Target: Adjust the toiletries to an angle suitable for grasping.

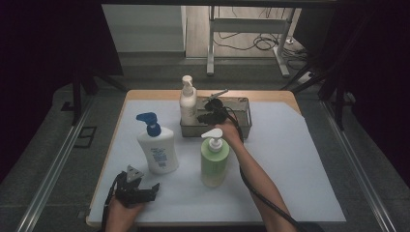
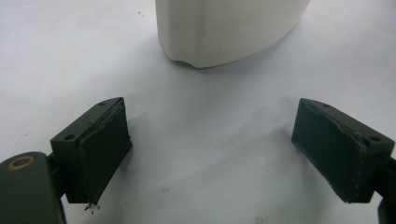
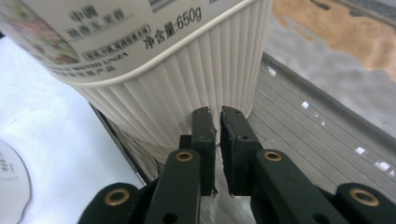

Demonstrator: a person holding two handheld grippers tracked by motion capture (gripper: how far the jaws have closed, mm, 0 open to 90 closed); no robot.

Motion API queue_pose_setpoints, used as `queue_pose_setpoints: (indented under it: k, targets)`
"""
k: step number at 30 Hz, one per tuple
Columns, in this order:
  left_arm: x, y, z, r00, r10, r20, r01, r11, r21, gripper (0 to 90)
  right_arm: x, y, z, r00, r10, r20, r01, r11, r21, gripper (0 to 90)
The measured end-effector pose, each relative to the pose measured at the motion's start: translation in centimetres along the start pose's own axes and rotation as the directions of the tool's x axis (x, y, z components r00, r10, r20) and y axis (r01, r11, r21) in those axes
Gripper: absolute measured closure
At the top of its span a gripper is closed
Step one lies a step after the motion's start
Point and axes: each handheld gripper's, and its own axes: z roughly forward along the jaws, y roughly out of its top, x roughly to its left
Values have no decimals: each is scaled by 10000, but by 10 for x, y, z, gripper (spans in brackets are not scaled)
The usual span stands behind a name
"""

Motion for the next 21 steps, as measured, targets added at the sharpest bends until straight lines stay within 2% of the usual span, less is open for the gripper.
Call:
queue_pose_setpoints:
  k: [5,6,10,13,14,16,21]
  targets:
    - [0,0,0,10000,-11,-2,11,10000,5,108,-1,-1,-8,10000,-60,45,61,9999,-151,755]
    - [0,0,0,10000,-14,-2,14,10000,4,108,-1,-2,-13,9999,-85,79,87,9997,-223,708]
    - [0,0,0,10000,2,-10,-2,10000,1,108,-2,-4,-19,9997,-179,165,183,9995,-239,640]
    - [0,0,0,10000,-8,-3,8,10000,-9,108,-2,-6,-27,9998,-186,81,189,9993,-332,542]
    - [0,0,0,10000,-8,-3,8,10000,-9,108,-2,-6,-27,9998,-186,81,189,9993,-332,542]
    - [0,0,0,10000,3,-10,-3,10000,-5,109,0,-7,-33,9994,-356,21,357,9989,-314,466]
    - [0,0,0,10000,-14,7,14,10000,-10,108,3,-8,-42,9984,-564,70,566,9977,-385,385]
